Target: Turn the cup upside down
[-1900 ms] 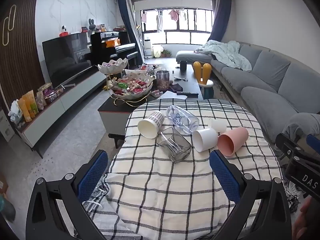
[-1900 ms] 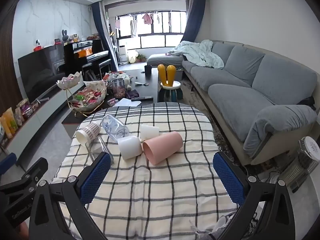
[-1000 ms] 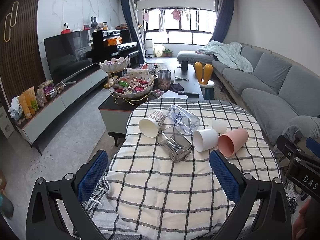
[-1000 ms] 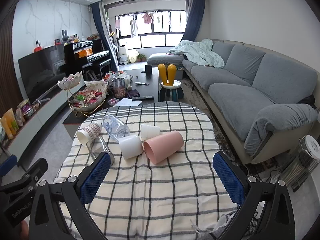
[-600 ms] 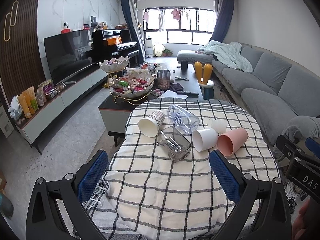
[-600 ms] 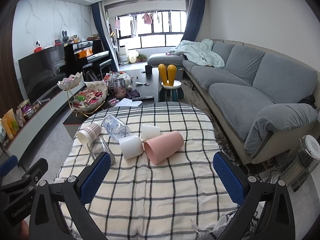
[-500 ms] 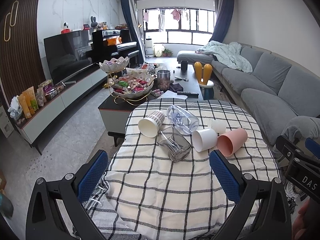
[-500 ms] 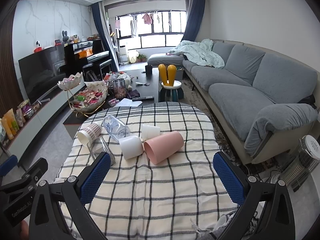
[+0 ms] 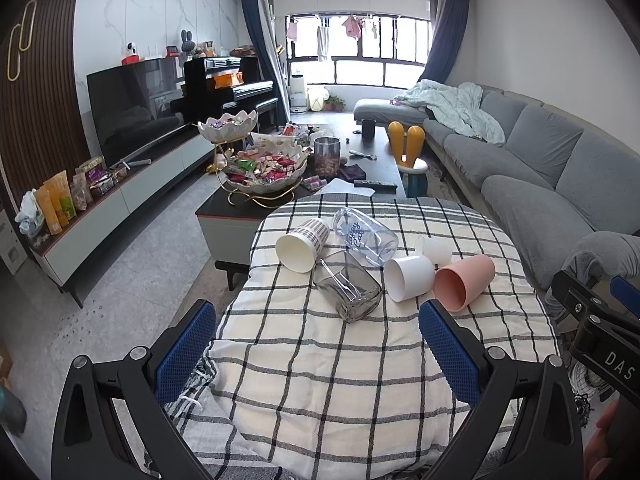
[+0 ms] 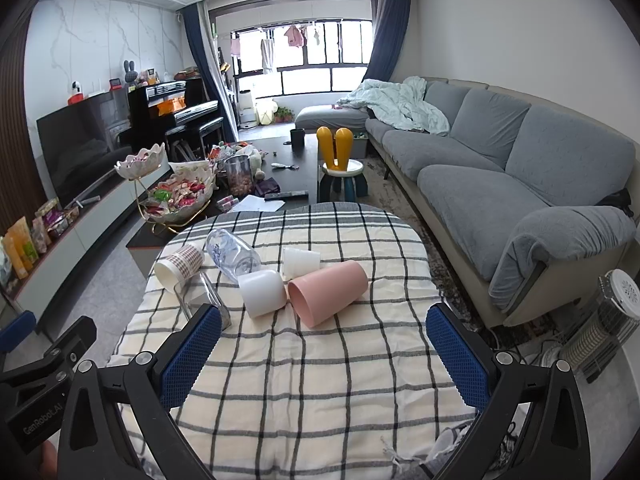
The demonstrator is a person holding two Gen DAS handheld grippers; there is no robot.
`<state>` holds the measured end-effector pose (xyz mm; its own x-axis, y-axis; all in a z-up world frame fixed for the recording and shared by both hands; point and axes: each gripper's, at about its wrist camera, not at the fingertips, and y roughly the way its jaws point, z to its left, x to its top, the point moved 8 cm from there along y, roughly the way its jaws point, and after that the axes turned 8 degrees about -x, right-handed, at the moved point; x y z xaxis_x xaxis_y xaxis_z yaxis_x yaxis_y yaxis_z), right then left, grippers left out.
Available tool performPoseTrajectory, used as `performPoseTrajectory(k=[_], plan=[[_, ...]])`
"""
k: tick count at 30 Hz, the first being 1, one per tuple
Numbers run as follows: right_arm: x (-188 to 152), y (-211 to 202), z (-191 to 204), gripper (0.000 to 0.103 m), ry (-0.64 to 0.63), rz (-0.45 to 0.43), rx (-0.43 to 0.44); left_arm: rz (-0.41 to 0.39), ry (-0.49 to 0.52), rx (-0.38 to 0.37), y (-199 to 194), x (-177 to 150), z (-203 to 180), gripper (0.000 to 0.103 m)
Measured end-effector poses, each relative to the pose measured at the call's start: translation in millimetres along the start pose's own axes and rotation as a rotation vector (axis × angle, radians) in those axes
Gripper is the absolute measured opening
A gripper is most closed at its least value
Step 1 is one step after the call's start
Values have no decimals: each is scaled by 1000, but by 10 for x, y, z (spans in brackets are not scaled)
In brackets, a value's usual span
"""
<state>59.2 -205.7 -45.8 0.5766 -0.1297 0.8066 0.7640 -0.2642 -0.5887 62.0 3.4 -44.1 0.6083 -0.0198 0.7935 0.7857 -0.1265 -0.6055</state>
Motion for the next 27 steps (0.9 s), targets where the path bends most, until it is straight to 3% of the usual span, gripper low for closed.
performPoseTrajectory(k=[27], plan=[[10,18,6,103,0,4,2,11,-3,-3,49,-39,3,103]])
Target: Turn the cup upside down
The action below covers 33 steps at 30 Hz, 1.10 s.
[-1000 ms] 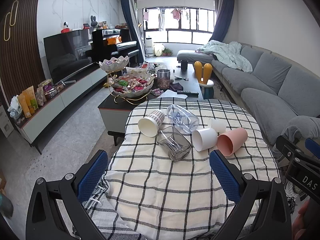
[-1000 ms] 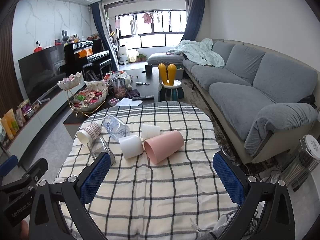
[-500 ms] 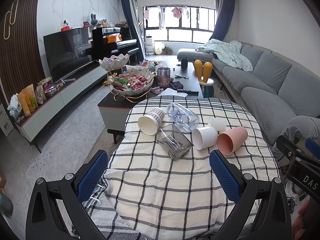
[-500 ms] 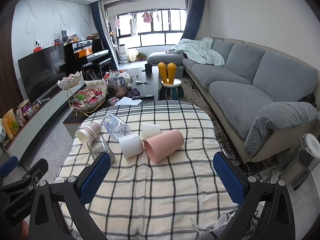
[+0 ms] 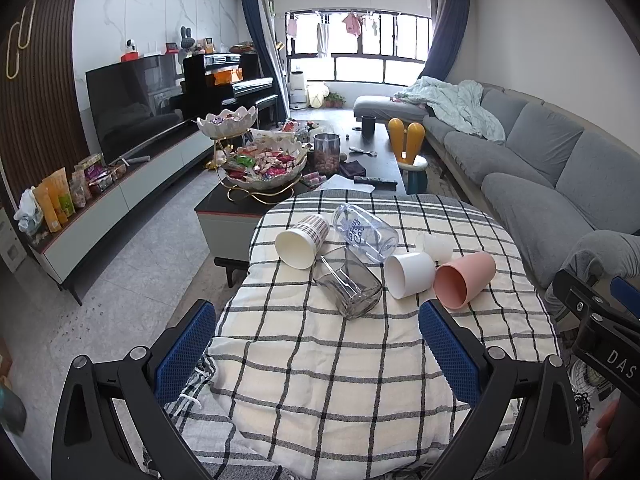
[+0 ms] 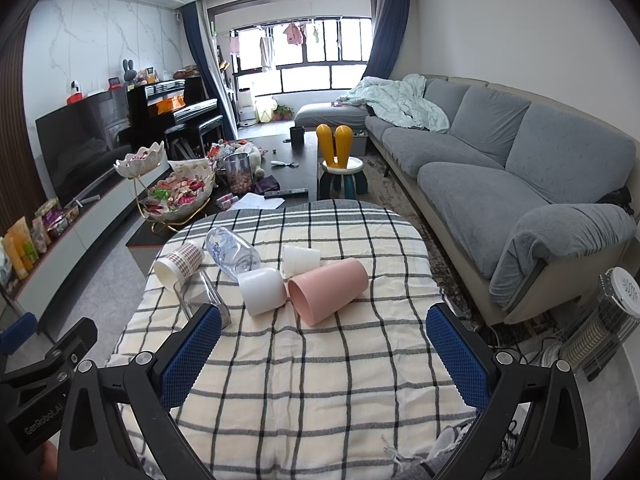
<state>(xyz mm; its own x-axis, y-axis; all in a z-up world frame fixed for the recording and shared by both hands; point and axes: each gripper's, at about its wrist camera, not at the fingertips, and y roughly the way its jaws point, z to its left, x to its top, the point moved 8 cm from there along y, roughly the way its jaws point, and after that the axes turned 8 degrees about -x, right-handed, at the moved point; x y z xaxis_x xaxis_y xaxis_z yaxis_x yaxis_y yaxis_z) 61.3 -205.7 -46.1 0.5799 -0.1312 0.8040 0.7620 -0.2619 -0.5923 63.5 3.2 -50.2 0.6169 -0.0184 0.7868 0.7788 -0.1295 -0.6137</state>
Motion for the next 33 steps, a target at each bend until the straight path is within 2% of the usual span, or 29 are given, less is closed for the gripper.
performPoseTrajectory(k=[6,13,20,25,27,33], plan=[[-19,-20,46,103,6,15,2,18,14,-6,68,-17,-9,103],[-45,212,-9,103,78,69,-28,63,89,-36,249,71,-124,103],[-13,400,-135,103,177,122,-62,96,281,-66,523,259,-371,103],[23,592,-205,103,232,161,-78,188,415,-153,857,292,-653,103],[14,698,-232,103,264,192,-92,223,482,-174,997,287,-753,103],[-89,1046,-349,103,378,321,-147,297,602,-231,1397,340,-906,103]])
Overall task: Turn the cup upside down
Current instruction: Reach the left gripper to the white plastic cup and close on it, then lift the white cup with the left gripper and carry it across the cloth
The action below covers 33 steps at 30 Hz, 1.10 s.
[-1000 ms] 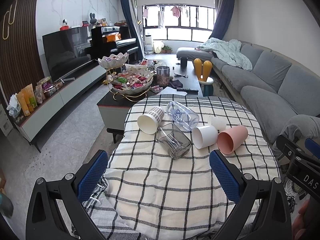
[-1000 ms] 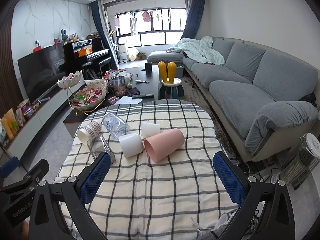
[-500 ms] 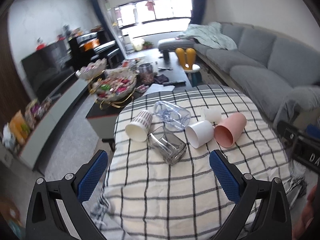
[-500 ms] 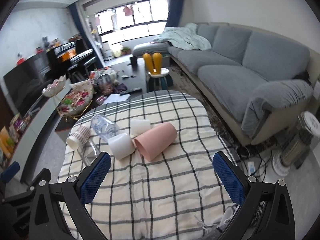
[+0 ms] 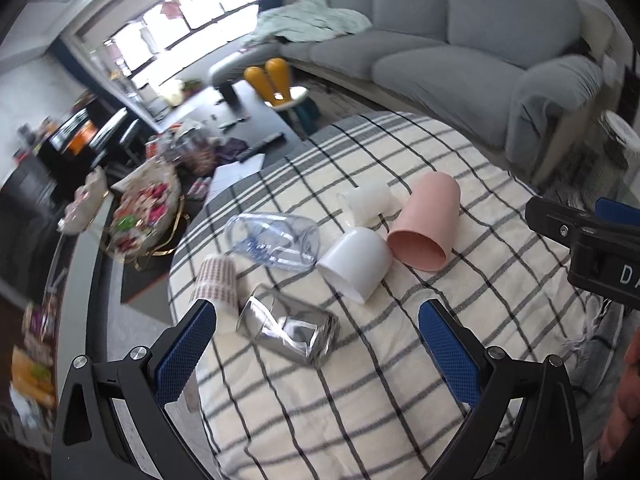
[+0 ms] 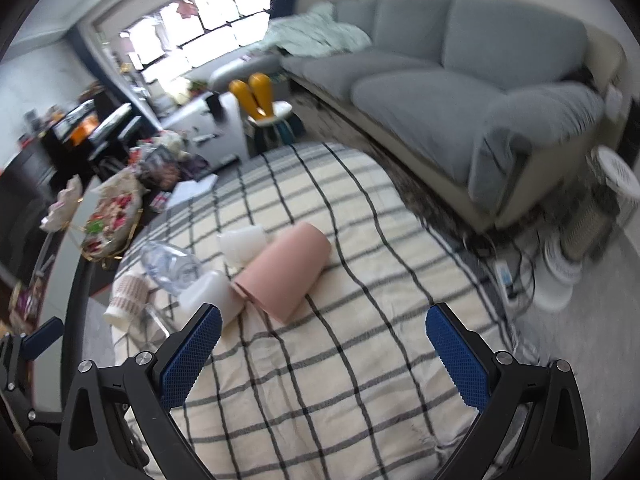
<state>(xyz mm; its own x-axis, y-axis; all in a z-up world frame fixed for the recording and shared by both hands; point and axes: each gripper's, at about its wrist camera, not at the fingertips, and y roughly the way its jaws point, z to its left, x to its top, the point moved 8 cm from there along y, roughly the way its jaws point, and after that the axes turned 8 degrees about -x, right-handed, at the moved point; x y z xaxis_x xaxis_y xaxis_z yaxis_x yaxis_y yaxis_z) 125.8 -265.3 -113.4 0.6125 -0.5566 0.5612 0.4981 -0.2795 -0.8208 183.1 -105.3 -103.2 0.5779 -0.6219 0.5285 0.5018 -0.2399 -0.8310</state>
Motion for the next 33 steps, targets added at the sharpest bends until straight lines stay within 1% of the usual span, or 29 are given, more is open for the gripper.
performPoseTrajectory(k=[3,7,8,10,11,12,14,16,19,20,24,25,26,29,33], plan=[[49,118,-47,103,43,4,-40,24,64,-36,206,132,-16,103],[175,177,-104,103,79,-62,-112,70,163,-90,562,269,-133,102],[208,194,-102,103,80,-77,-124,77,174,-99,619,279,-151,101],[273,266,-79,103,78,-89,-139,117,203,-135,843,301,-192,98],[294,319,-69,103,79,-86,-144,127,206,-145,894,302,-198,95],[314,364,-69,103,82,-80,-145,154,206,-171,1015,306,-204,93],[335,484,-67,103,92,-57,-148,189,213,-195,1169,301,-203,89],[332,584,-80,103,106,-33,-151,210,234,-200,1258,292,-197,86],[321,719,-87,103,127,3,-161,238,323,-175,1399,273,-212,84],[314,741,-79,103,129,8,-161,243,339,-174,1416,268,-226,83],[311,838,-16,103,125,19,-160,314,415,-207,1575,204,-291,81],[302,855,-9,103,125,22,-163,325,419,-213,1607,196,-297,80],[297,873,-12,103,131,26,-161,354,421,-227,1661,173,-295,78],[284,930,-36,103,149,42,-161,398,429,-235,1758,131,-295,70],[283,957,-67,103,163,48,-164,410,411,-263,1794,150,-301,69]])
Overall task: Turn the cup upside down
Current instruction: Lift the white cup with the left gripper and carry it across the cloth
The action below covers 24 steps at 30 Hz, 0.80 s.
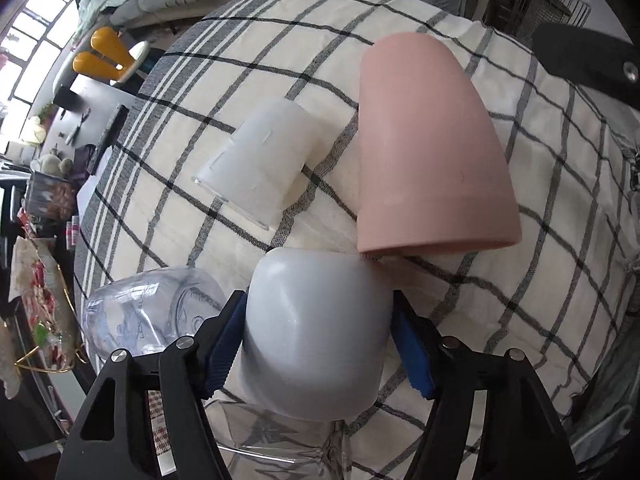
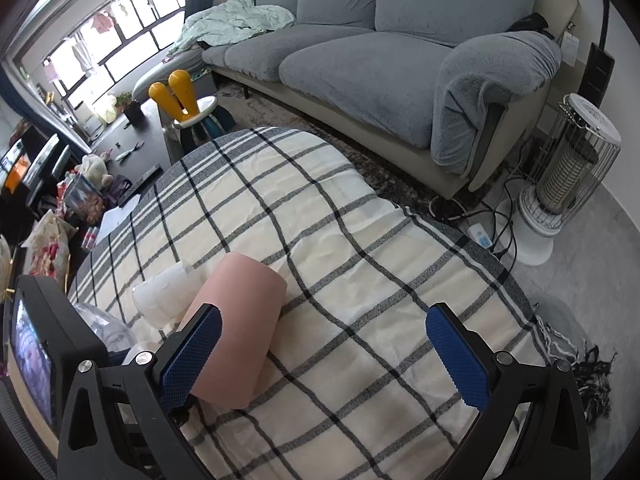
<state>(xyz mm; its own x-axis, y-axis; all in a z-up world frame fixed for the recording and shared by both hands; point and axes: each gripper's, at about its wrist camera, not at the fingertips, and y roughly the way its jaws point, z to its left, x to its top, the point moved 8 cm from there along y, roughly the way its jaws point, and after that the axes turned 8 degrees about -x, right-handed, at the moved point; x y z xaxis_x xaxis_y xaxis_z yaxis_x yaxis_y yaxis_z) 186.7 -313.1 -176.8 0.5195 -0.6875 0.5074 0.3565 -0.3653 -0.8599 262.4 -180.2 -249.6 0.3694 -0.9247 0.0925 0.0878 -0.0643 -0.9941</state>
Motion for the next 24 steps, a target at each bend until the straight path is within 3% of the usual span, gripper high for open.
performPoseTrajectory(k=[8,13,18,24], plan=[[16,-84,-43,103,-5,-2,16,-32,-119,-29,-182,-30,49,68],[50,-219,-101,103,-48,-4,46,-58,-329,-128,-398,-176,-20,68],[71,-356,-284,103,-98,9,71,-105,-613,-269,-585,-434,-242,68],[24,-438,-580,102,-243,25,58,-193,-921,-382,-630,-664,-747,68]])
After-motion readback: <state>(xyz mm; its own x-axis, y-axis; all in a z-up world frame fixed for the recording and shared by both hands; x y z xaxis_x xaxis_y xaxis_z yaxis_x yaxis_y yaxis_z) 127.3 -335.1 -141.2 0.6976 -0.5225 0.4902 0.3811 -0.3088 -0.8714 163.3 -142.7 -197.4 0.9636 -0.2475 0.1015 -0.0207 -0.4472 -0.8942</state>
